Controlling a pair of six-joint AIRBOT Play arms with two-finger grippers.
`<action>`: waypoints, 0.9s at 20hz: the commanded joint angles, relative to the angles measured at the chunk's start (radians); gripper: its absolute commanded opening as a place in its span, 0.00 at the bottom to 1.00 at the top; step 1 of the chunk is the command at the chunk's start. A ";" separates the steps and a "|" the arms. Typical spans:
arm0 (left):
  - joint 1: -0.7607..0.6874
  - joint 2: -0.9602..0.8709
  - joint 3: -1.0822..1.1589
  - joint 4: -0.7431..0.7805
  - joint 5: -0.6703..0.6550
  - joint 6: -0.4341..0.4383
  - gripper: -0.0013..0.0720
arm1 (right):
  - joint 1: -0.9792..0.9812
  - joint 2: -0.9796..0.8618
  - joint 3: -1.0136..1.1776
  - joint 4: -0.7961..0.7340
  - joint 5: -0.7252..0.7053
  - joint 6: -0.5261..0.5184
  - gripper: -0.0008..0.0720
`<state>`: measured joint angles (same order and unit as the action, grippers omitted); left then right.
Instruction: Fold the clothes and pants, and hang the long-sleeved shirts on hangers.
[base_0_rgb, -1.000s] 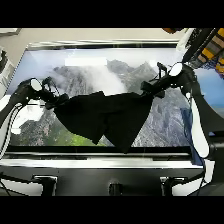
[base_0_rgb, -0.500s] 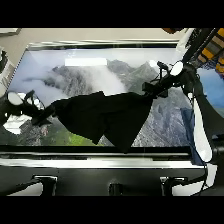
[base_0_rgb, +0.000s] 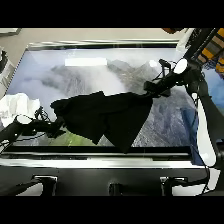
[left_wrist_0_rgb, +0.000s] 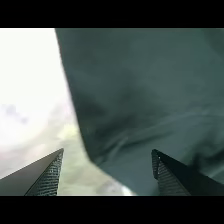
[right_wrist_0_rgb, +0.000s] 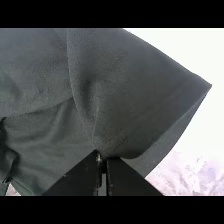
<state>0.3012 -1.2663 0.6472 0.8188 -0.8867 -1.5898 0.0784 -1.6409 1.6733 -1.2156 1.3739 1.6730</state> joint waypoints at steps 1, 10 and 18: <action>-0.045 -0.040 -0.019 -0.065 0.086 0.023 0.83 | 0.001 0.007 0.000 0.000 0.008 -0.001 0.06; -0.093 -0.033 0.109 -0.135 0.082 0.073 0.04 | 0.001 0.050 0.005 -0.037 -0.059 -0.057 0.06; 0.071 0.304 0.681 -0.134 0.084 0.102 0.04 | 0.001 0.435 0.129 -0.263 -0.242 -0.066 0.06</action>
<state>0.3149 -1.0790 1.1290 0.6872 -0.8055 -1.4990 0.0788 -1.3548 1.7638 -1.3956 1.1847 1.6157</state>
